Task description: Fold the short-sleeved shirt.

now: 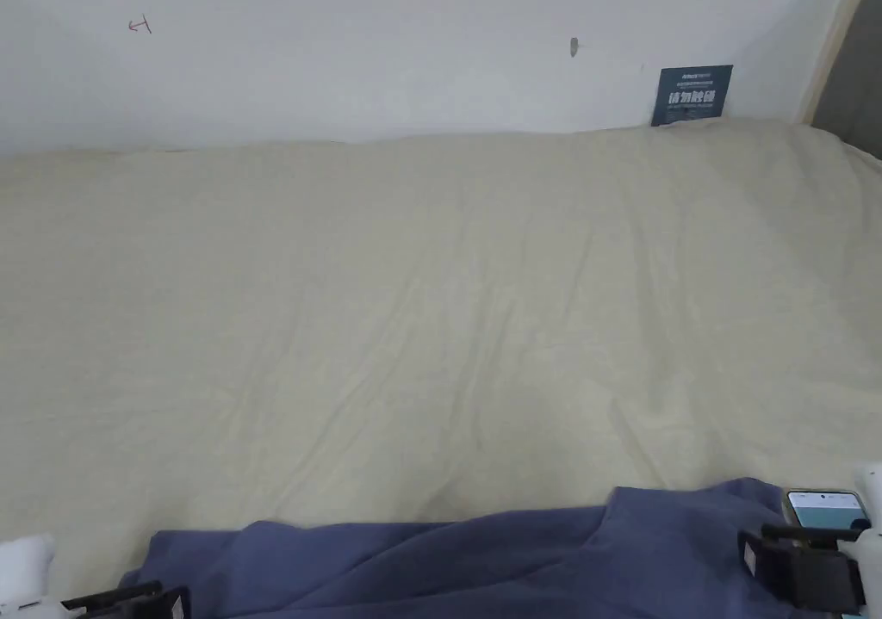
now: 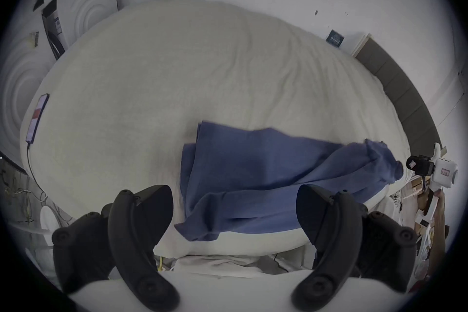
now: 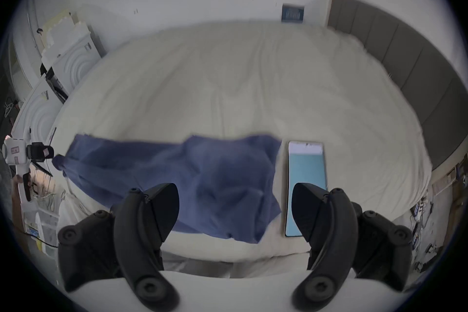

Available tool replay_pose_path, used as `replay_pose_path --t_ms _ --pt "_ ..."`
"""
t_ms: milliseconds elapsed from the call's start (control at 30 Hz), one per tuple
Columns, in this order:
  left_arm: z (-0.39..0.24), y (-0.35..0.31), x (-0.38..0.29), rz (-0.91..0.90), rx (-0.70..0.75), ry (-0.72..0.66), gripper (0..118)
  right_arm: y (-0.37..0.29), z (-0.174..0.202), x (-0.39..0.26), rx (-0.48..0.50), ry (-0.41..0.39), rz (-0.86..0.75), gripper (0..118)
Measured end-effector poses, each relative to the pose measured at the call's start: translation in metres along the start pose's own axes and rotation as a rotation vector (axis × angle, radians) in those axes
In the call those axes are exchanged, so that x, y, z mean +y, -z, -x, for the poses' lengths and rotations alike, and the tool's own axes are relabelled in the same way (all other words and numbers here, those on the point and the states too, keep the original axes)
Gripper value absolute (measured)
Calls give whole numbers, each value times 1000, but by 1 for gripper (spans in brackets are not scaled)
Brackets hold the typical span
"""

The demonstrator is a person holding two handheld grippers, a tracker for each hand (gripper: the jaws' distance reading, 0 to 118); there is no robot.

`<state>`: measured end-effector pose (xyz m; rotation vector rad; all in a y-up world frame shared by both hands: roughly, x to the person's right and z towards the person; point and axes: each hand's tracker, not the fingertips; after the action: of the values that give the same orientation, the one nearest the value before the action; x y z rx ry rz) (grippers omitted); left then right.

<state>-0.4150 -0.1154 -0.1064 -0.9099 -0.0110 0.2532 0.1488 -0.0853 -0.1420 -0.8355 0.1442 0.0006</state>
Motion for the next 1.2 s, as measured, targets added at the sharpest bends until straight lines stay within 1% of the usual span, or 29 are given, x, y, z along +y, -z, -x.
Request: replay_pose_path --t_ms 67,100,133,167,200,233,267,300,333,367,400,433,467,500,567,600,700,767,800,833,867,900,933,967,1000,1033,1067,1133,1200 --pt "-6 -17 4 -49 -40 -2 102 -22 15 8 97 -70 -102 100" --pt "-8 -25 5 -80 -85 -8 96 -27 26 11 95 -103 -136 99" --pt "-9 -29 6 -96 -117 -19 86 -29 35 14 86 -118 -142 99" --pt "-11 -34 7 -107 -142 -29 69 -29 45 16 95 -111 -122 97" --pt "-13 -37 7 -124 -150 -35 40 -25 53 16 106 -104 -108 88" --pt "-16 -39 6 -129 -128 -31 21 -23 60 14 135 -84 -114 69" --pt "-27 -43 3 -146 -90 -19 7 -19 68 9 178 -77 -127 43" --pt "-32 -45 0 -175 -49 -6 0 -13 78 5 167 -76 -129 20" --pt "-31 -42 -4 -171 -58 -5 0 -6 86 1 155 -82 -123 19" --pt "-29 -39 -6 -149 -90 -21 0 1 94 -3 161 -109 -94 17" --pt "-31 -35 -11 -117 -146 -42 0 7 101 -7 201 -106 -57 8" --pt "-31 -32 -15 -102 -139 -56 0 11 107 -10 234 -76 -60 6" --pt "-31 -29 -20 -102 -123 -45 0 17 110 -13 264 -52 -58 6" --pt "-30 -24 -26 -90 -107 -32 0 23 117 -15 287 -61 -21 5" --pt "-22 -16 -32 -45 -76 -50 0 29 132 -18 271 -119 -16 5" --pt "-17 -12 -36 -45 -81 -51 0 33 139 -20 289 -152 2 5" --pt "-3 -6 -40 -21 -74 -81 0 43 153 -21 315 -158 35 5" --pt "8 -3 -43 -47 -23 -118 0 51 160 -21 308 -163 39 5" --pt "14 -1 -41 -41 -26 -119 5 55 164 -20 317 -165 50 5" --pt "21 3 -39 -33 -4 -142 22 57 167 -20 322 -164 61 5" --pt "29 8 -38 -20 11 -169 49 59 170 -20 336 -167 72 5" --pt "36 16 -36 -12 6 -167 86 61 174 -20 338 -175 74 5" --pt "41 19 -34 -18 -9 -176 100 62 177 -20 337 -189 78 5" --pt "49 26 -33 -32 -43 -183 102 64 181 -20 332 -206 81 5" --pt "57 37 -31 -22 -58 -182 100 63 187 -21 330 -211 83 5" --pt "62 48 -29 -9 -48 -179 100 64 188 -21 335 -211 88 5" --pt "63 55 -27 38 -7 -161 100 66 189 -21 341 -207 96 5" --pt "68 72 -27 56 25 -123 100 70 192 -22 344 -205 114 5" --pt "68 82 -27 69 32 -141 101 73 195 -23 329 -219 124 5"
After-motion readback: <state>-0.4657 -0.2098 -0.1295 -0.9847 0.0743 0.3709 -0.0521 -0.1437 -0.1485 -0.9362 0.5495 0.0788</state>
